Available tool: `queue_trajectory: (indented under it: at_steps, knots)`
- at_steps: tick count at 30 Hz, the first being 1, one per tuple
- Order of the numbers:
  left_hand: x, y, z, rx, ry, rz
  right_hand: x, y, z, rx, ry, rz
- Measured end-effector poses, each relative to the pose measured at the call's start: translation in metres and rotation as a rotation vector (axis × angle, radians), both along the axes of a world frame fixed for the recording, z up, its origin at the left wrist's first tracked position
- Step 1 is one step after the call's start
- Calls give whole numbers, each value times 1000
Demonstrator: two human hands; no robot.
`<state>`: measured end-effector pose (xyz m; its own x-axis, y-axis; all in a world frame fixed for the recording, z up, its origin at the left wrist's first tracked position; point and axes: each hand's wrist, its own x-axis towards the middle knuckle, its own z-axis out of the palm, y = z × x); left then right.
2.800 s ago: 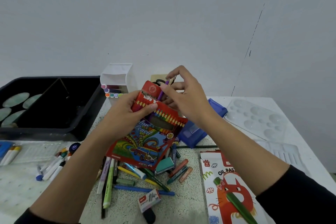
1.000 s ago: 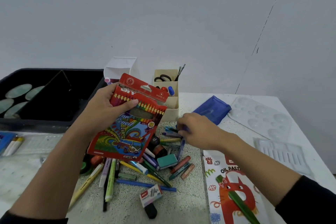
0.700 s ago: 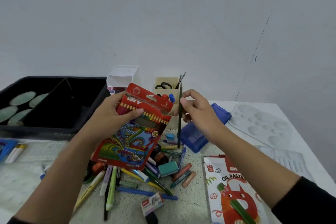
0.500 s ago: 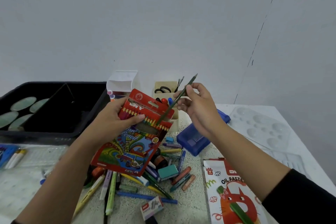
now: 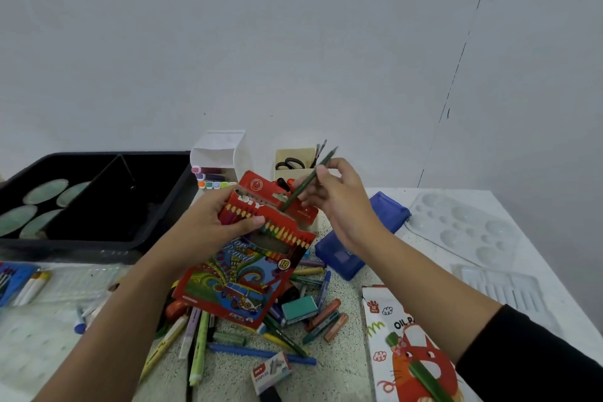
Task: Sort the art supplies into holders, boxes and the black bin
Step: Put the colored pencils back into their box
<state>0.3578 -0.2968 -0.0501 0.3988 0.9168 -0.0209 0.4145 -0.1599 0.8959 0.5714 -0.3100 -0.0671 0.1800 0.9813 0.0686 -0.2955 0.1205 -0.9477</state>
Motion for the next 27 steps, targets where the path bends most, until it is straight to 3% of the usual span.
queue_trajectory:
  at_steps: [4, 15, 20, 27]
  knots:
    - [8, 1, -2, 54, 69, -13, -8, -4, 7, -6, -162, 154]
    - [21, -3, 3, 130, 51, -26, 11, -6, 23, 25, -333, 147]
    - [28, 1, 4, 139, 11, 7, 12, -8, 6, 59, -636, 84]
    - [38, 1, 3, 101, -34, 25, 19, -14, 8, -53, -439, -9]
